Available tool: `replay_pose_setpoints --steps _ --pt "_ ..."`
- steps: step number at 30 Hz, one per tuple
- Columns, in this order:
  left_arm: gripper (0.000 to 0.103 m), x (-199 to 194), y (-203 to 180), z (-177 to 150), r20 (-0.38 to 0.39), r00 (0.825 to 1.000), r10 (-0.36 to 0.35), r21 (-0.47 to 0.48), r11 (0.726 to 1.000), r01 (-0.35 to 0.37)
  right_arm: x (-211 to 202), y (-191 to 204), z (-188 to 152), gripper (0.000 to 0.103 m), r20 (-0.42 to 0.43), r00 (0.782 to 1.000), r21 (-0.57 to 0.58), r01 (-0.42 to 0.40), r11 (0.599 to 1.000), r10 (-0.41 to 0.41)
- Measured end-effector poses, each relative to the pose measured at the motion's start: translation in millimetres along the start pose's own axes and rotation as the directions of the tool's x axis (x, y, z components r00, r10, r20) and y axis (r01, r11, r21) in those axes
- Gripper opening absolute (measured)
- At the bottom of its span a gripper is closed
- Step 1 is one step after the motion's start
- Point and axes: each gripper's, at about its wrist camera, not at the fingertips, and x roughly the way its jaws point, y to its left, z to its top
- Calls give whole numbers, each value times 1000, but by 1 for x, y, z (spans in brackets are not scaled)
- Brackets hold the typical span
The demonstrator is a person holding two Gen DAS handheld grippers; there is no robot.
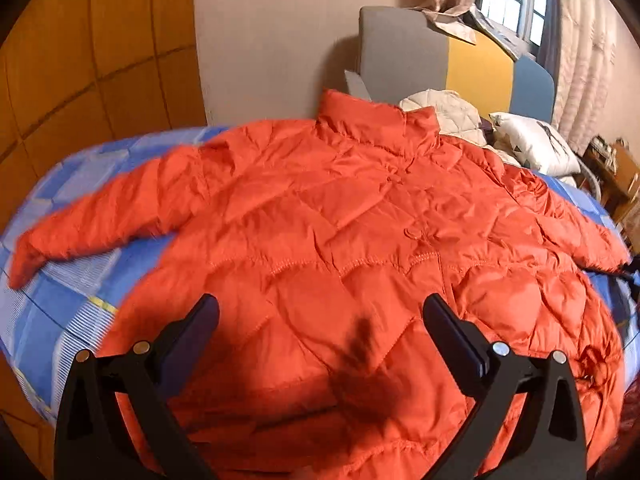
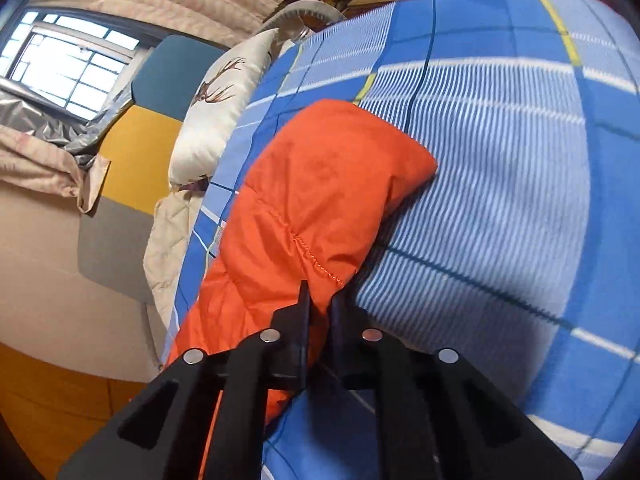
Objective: Fold large clothes
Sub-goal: 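Reach the right tool to the jacket sleeve cuff and grasp it, then lift the sleeve with the right tool and lay it across the jacket body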
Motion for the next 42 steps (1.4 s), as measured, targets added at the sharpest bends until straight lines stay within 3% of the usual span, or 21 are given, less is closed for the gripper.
replay_pose_setpoints --steps 8,11,15,17,18,21,26,32,38,42 --pt "101 16 -9 -1 -45 999 3 85 996 1 -1 -6 2 6 -10 1000 -13 12 1000 -12" --pt "101 21 -10 0 -56 998 -17 82 996 21 2 -15 6 22 -22 1000 69 -12 998 13" --pt "101 26 -7 2 -55 998 -27 72 997 31 3 -11 10 22 -6 1000 76 -16 997 17" --pt "101 30 -6 1 -58 998 -29 64 997 33 1 0 11 22 13 1000 33 -3 999 3" --pt "101 32 -4 1 -62 998 -32 56 998 35 -2 7 10 14 24 1000 1 0 1000 0" --pt "101 37 -1 0 -77 996 -53 29 998 56 -11 34 7 9 52 999 -116 7 993 -1" --pt "101 45 2 -1 -100 990 -97 -3 995 97 -26 81 -4 7 60 997 -263 -38 964 56" --pt "101 45 1 9 -98 985 -140 -5 990 140 -33 158 -53 7 -19 991 -479 -126 869 133" --pt "101 47 -1 24 -110 980 -167 -21 986 166 -17 234 -152 7 -184 971 -646 -239 725 156" --pt "101 50 0 34 -103 981 -163 -26 987 161 1 268 -222 7 -280 952 -708 -293 642 125"
